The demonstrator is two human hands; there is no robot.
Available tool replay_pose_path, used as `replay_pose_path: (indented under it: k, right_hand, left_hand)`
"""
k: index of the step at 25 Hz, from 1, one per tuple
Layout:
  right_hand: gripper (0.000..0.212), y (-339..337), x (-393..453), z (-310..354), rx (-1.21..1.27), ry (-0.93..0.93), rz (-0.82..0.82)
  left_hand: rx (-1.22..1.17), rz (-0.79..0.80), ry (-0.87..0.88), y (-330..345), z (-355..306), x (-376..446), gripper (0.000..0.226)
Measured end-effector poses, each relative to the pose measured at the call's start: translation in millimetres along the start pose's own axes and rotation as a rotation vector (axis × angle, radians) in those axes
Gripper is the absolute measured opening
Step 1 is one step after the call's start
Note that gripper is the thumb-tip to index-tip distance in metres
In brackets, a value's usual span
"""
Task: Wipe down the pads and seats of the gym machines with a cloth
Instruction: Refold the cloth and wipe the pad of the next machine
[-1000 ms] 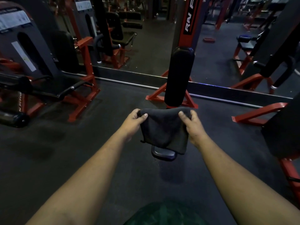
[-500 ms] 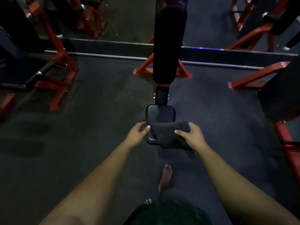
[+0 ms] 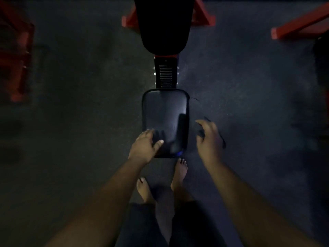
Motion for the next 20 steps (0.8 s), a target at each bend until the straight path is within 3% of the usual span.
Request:
replay_pose_path:
  k: [4, 8, 10, 14, 20]
  right_hand:
    - [0.048, 133, -16, -35, -0.193, -0.028, 0.457]
    - [0.072, 153, 7, -56, -0.132, 0.035, 0.218]
    - [0.085, 173, 23, -57, -0.155, 0.136, 0.253]
    - [0.077, 190, 68, -62, -0.139, 0.221, 0.176]
    - [0.066, 194, 212, -40, -0.207, 0.161, 0.143]
  left_hand:
    - [0.022, -0.048, -0.031, 30, 33, 74, 0.071]
    - [0.099, -0.151, 0.021, 46, 53, 128, 0.071]
    - [0.077, -0.211, 0.027, 50, 56, 144, 0.071]
    - [0.108, -0.310, -0.015, 60, 56, 153, 0.071]
    - [0.153, -0.319, 0.007, 63, 58, 157, 0.073]
Point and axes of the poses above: each hand's wrist, its own x-axis towards the middle knuckle, its own y-axis out of the palm, z = x × y, the point moved 8 cm from there along x, towards the middle knuckle, and after that the axes turned 1 degree about -x, right-handed, at the moved point
